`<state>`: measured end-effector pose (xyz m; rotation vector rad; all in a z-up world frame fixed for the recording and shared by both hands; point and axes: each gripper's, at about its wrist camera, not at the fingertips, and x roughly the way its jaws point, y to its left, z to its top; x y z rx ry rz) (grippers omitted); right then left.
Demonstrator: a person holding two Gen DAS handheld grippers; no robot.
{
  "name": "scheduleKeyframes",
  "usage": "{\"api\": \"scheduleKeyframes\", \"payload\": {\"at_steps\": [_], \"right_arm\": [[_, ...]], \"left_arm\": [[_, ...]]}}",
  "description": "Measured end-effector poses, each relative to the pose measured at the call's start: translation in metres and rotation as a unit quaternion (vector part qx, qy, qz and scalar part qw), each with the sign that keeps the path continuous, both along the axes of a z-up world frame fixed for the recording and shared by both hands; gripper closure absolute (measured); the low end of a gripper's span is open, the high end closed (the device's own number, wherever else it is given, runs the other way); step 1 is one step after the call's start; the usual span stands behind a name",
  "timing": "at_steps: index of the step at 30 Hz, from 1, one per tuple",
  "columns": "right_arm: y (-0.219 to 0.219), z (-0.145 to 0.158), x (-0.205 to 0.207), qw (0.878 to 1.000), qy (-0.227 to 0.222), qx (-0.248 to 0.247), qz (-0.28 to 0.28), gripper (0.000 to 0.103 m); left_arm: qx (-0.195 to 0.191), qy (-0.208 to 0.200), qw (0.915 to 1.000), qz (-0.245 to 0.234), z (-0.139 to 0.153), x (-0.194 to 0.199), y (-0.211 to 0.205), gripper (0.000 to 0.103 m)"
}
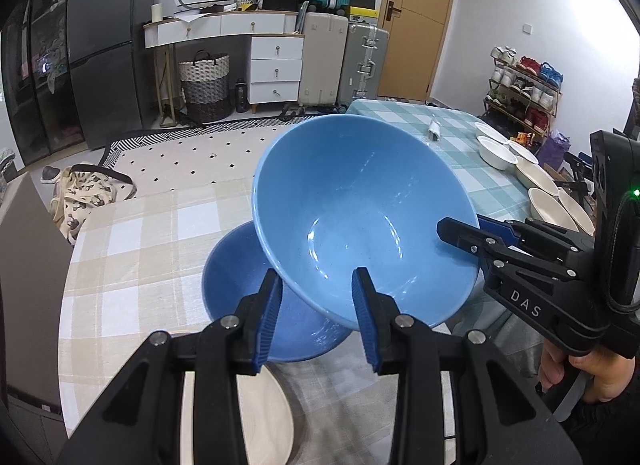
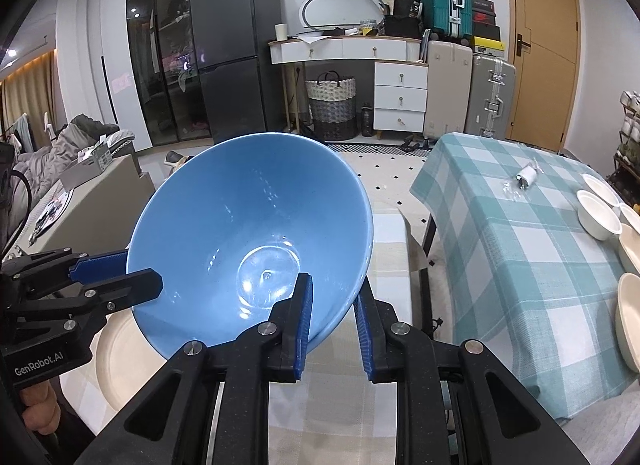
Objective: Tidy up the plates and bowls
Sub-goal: 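Lift the light blue bowl with both grippers over the darker blue bowl, then lower the light blue bowl into the darker blue bowl with both grippers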
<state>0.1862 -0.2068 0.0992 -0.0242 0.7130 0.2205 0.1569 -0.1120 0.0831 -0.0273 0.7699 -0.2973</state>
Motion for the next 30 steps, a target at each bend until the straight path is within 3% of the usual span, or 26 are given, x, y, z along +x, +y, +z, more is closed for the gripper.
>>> {"api": "scheduleKeyframes", "payload": {"at_steps": [30], "right_arm": [[0.059, -0.042, 0.041, 0.998, 0.047, -0.02, 0.046, 0.082]], "left_arm": [[0.033, 0.053, 0.9972, 0.042, -0.052, 0.021, 0.046, 0.068]]}}
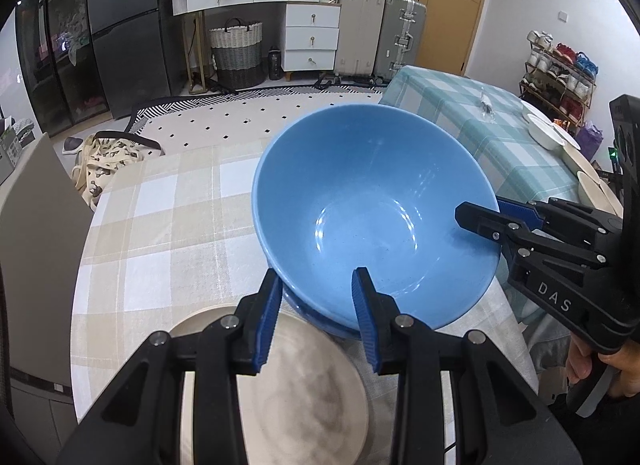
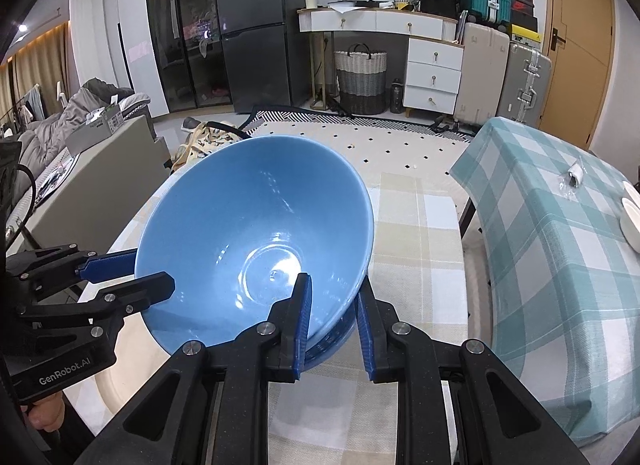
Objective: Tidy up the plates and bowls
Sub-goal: 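Lower the light blue bowl into the darker blue bowl with both grippers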
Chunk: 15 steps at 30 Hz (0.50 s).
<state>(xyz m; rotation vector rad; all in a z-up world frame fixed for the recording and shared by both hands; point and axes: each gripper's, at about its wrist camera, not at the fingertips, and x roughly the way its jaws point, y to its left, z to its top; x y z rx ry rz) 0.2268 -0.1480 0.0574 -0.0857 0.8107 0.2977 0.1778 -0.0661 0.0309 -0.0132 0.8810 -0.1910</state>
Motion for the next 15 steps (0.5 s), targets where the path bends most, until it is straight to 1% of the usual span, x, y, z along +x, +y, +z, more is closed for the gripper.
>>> {"api": "scheduleKeyframes", "payload": {"at_steps": [8, 15], "right_arm": [[0.012, -0.016, 0.012, 1.0, 0.018, -0.011, 0.007, 0.082], [0.015, -0.024, 0.018, 0.999, 0.024, -0.022, 0.006, 0.082]], "left_arm": [[0.004, 0.015, 0.9999, 0.006, -0.012, 0.007, 0.008, 0.068], [0.009, 0.023, 0.9997, 0.003, -0.018, 0.012, 0.009, 0.068]]}}
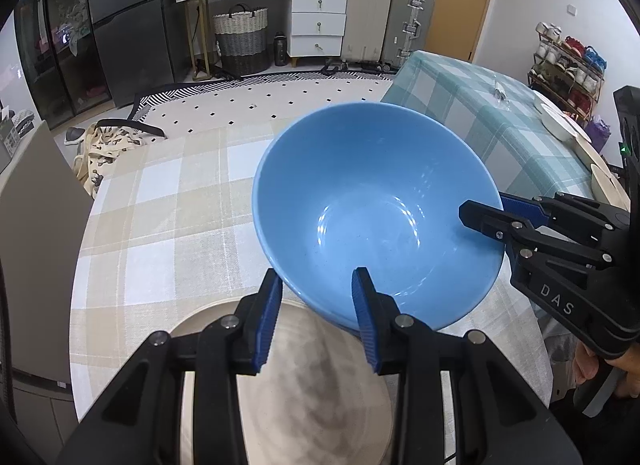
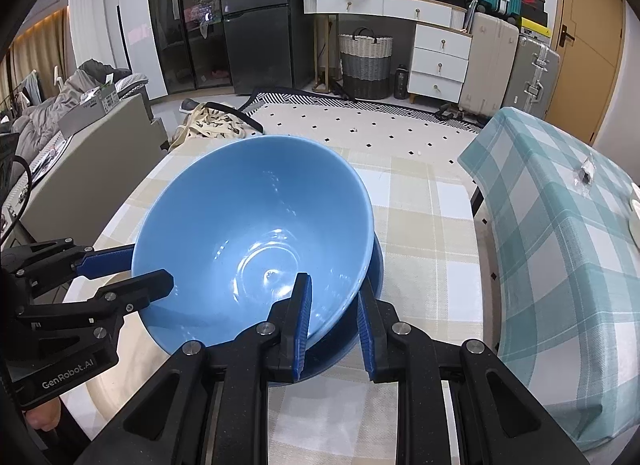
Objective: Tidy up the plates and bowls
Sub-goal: 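Lower the light blue bowl into the darker blue bowl with both grippers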
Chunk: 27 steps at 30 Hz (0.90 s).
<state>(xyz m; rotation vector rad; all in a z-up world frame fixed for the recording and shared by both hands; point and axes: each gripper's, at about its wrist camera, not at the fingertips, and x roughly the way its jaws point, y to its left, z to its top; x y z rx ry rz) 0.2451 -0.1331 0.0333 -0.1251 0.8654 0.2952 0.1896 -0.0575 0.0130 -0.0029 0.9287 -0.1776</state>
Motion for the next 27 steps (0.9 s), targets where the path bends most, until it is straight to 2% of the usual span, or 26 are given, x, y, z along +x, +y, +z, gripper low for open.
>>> {"api": "scheduleKeyframes", "payload": {"at_steps": [18, 27], "right_arm": [[-0.001, -0.014, 0.001, 0.999, 0.02, -0.032, -0.005, 0.079], [-0.001, -0.017, 0.0, 0.999, 0.024, -0.043, -0.003, 0.074]], "left_arm": [[0.017, 0.022, 0.9995, -0.012, -0.011, 0.006, -0.011, 0.067], [0.031, 0.02, 0.9991, -0.023, -0.014, 0.005, -0.015, 0.065]]}}
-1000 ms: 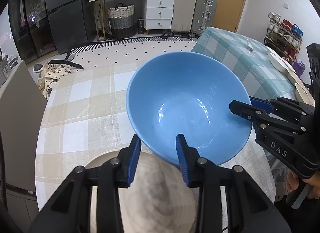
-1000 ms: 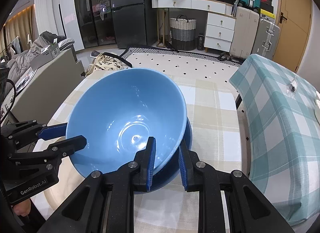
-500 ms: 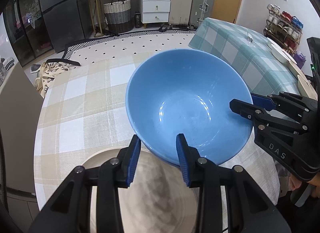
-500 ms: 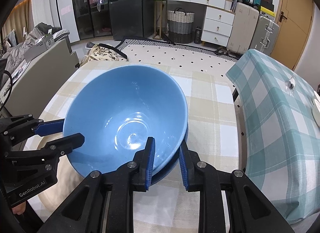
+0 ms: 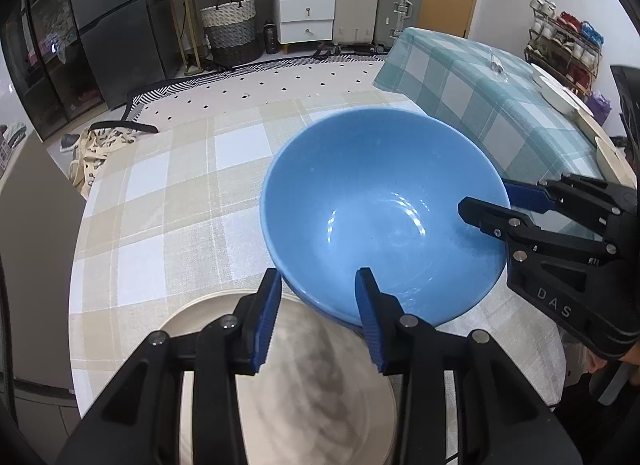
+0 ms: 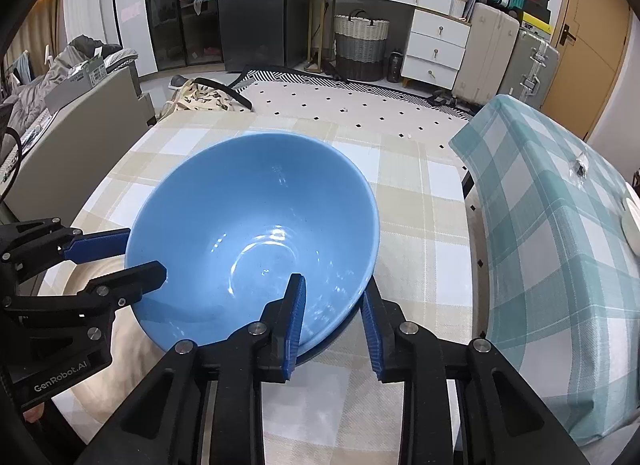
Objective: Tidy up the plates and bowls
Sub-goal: 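Lower the light blue bowl into the darker blue bowl with both grippers, then open both grippers to release the nested bowls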
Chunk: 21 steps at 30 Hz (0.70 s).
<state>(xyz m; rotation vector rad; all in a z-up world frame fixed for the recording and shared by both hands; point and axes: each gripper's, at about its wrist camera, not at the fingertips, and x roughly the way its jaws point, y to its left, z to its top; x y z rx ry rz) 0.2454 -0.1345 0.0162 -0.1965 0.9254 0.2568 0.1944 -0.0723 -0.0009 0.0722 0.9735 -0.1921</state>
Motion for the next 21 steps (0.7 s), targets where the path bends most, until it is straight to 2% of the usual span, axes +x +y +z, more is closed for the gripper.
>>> {"api": "scheduleKeyframes", "payload": {"at_steps": [6, 9, 11, 12, 14, 17, 19, 20, 21], "right_arm": [[-0.001, -0.002, -0.001, 1.0, 0.0, -0.006, 0.003, 0.07], [0.0, -0.003, -0.002, 1.0, 0.001, -0.008, 0.008, 0.061], [0.0, -0.003, -0.003, 1.0, -0.004, -0.021, 0.011, 0.052], [0.002, -0.004, -0.003, 0.999, -0.007, -0.032, 0.012, 0.051], [0.001, -0.007, -0.003, 0.999, -0.005, -0.039, 0.012, 0.046], [-0.002, -0.009, -0.001, 0.999, 0.001, -0.033, 0.009, 0.035], [-0.005, -0.007, 0.0, 1.0, 0.0, -0.028, 0.007, 0.028], [-0.006, -0.006, 0.0, 1.0, 0.0, -0.021, 0.004, 0.021], [-0.008, -0.004, 0.001, 1.0, -0.001, -0.014, 0.001, 0.019]], "left_arm": [[0.005, -0.001, 1.0, -0.002, 0.0, 0.0, -0.002, 0.064], [0.008, 0.0, 1.0, 0.002, 0.0, 0.0, 0.0, 0.056], [0.005, 0.003, 1.0, 0.005, 0.0, 0.0, 0.001, 0.055], [0.004, 0.004, 1.0, 0.006, 0.0, 0.0, 0.002, 0.053], [0.007, 0.004, 0.9999, 0.011, -0.001, 0.001, 0.003, 0.045], [0.004, 0.005, 0.9998, 0.016, 0.0, 0.002, 0.006, 0.041], [0.002, 0.002, 0.9997, 0.022, 0.002, 0.002, 0.01, 0.028], [0.0, -0.002, 0.9997, 0.026, 0.003, 0.002, 0.012, 0.026], [-0.005, -0.005, 0.9996, 0.027, 0.004, 0.002, 0.014, 0.021]]}}
